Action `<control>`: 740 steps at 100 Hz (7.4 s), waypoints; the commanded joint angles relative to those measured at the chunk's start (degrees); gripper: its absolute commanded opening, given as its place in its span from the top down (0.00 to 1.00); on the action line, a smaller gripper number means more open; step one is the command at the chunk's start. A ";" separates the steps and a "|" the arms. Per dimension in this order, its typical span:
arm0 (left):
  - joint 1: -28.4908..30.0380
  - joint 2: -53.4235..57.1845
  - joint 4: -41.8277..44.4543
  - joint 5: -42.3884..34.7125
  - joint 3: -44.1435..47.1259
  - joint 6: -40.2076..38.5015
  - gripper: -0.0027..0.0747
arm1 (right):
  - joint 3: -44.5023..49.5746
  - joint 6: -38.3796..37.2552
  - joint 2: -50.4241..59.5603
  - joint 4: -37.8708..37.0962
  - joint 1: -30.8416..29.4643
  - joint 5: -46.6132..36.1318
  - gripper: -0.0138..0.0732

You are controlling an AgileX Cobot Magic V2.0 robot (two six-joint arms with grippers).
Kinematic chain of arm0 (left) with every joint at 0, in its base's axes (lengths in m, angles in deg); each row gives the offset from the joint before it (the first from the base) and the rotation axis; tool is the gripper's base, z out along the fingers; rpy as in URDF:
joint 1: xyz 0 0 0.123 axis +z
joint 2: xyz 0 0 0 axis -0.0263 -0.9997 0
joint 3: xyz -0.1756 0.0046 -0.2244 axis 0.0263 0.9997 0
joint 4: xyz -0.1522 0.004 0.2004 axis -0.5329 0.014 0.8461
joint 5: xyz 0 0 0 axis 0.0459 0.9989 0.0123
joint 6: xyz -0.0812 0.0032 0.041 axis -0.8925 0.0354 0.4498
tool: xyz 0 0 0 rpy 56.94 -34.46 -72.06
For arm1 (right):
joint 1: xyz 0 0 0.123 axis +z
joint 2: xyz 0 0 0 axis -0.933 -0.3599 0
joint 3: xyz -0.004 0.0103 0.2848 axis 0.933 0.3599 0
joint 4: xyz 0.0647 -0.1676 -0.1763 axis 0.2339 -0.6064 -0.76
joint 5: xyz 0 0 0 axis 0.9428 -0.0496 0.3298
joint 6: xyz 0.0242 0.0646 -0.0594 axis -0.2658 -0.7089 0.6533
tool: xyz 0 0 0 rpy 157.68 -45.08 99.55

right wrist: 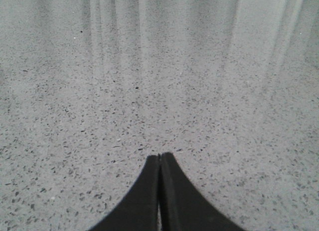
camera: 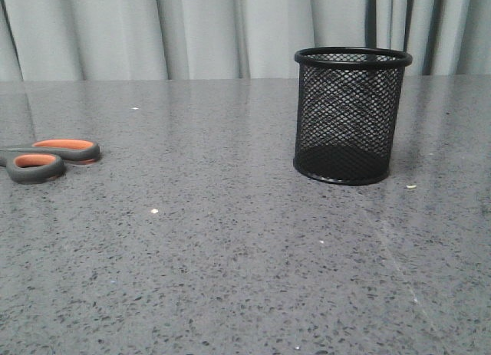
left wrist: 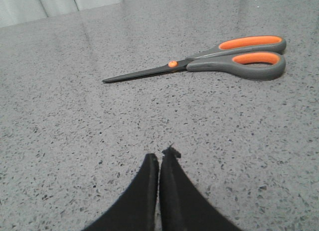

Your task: Put scissors into bucket

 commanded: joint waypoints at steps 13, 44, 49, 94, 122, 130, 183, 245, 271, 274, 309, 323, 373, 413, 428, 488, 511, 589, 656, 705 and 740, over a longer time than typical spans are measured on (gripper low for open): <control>0.23 1.38 -0.66 -1.91 2.28 -0.09 0.99 | 0.25 0.33 1.15 -0.87 -0.28 -1.28 0.93; 0.23 1.38 -0.66 -1.91 2.28 -0.09 0.99 | 0.25 0.33 1.15 -0.87 -0.28 -1.28 0.93; 0.23 1.38 -0.66 -1.91 2.28 -0.09 0.99 | 0.25 0.33 1.15 -0.87 -0.28 -1.28 0.93; 0.23 1.38 -0.66 -1.91 2.28 -0.09 0.99 | 0.25 0.33 1.15 -0.87 -0.28 -1.44 0.93; 0.23 1.38 3.55 -2.75 2.28 -0.09 0.99 | 0.25 0.33 1.15 0.72 -0.28 -15.00 0.93; 0.23 1.38 0.85 -5.29 2.28 -0.09 0.99 | 0.25 0.33 1.15 13.17 -0.28 -20.63 0.93; 0.23 1.38 -60.67 -22.99 0.75 -0.20 0.99 | -6.06 0.33 1.15 32.78 -0.28 -15.42 0.93; 0.13 -21.52 -33.89 14.07 -31.77 20.94 0.91 | -33.25 23.56 -14.18 27.79 4.99 22.76 0.93; 0.13 -37.20 -29.56 18.49 -44.67 45.02 0.39 | -36.65 28.15 -14.88 28.47 5.39 22.87 0.86; 0.13 -38.97 -27.87 18.86 -46.22 46.30 0.39 | -36.65 28.15 -14.88 28.64 5.39 22.87 0.83; -11.89 -64.10 -3.57 35.64 -63.37 49.74 0.40 | -36.65 28.15 -14.88 28.85 6.99 19.98 0.25; -13.08 -72.12 -2.99 39.17 -68.72 57.28 0.40 | -36.65 28.15 -14.88 28.85 8.65 19.70 0.25; -6.08 -86.17 -2.02 44.76 -72.56 67.82 0.40 | -36.65 28.15 -14.88 28.85 12.21 18.35 0.25; -5.63 -91.51 -1.91 42.30 -72.60 71.73 0.40 | -36.53 28.15 -14.88 28.85 12.96 18.49 0.25; -5.63 -92.27 -1.79 40.36 -72.82 71.73 0.40 | -36.53 28.15 -14.88 28.85 12.96 18.97 0.25; -5.63 -93.60 -2.00 38.72 -73.84 71.73 0.40 | -36.53 28.15 -14.88 28.85 13.45 19.05 0.25; -5.14 -94.09 -2.32 38.11 -74.40 71.73 0.40 | -36.53 28.15 -14.88 28.85 13.45 19.05 0.25; -4.90 -97.27 -3.69 43.28 -74.40 71.73 0.68 | -36.53 28.15 -14.88 28.97 13.45 19.05 0.25; -4.90 -91.09 -4.76 49.17 -84.07 66.07 0.75 | -36.53 28.15 -14.88 33.34 13.45 19.09 0.25; -13.85 -81.12 -8.73 47.43 -91.79 65.47 0.80 | -37.23 40.95 -20.09 70.41 13.45 23.43 0.25; -28.76 -80.49 -8.62 46.18 -92.19 63.95 0.80 | -47.85 46.05 -33.56 84.03 14.46 31.37 0.25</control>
